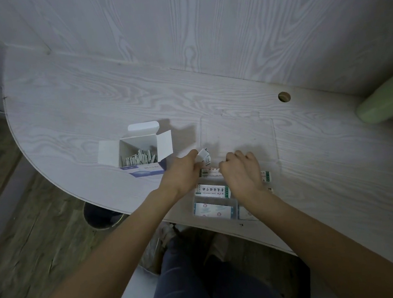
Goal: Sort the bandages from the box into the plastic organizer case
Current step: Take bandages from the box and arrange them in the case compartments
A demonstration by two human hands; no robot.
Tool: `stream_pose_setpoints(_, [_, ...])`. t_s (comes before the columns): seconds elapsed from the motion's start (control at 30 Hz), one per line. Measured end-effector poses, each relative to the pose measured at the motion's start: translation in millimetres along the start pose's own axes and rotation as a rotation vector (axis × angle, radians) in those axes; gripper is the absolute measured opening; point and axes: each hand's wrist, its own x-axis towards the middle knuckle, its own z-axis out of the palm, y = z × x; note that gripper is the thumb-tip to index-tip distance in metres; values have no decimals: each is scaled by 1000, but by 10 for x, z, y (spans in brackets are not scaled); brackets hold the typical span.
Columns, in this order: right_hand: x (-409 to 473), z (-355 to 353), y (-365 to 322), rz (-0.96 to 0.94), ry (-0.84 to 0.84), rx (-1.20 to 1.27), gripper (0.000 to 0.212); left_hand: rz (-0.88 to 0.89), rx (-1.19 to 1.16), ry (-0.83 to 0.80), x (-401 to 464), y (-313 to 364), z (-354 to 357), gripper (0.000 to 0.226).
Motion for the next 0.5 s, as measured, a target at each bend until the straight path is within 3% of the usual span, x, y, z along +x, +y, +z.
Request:
stream_pose_setpoints(0.07, [-5,14,-18,40,111,-42,18,9,56,-10,10,12,-7,13])
stream_pose_setpoints(0.27, [87,116,-9,26,-41,-2,21,6,89,-22,16,61,-42,16])
stream_pose_setpoints(0.5, [37,79,73,82,38,289,19,57,70,45,30,73,-57,19])
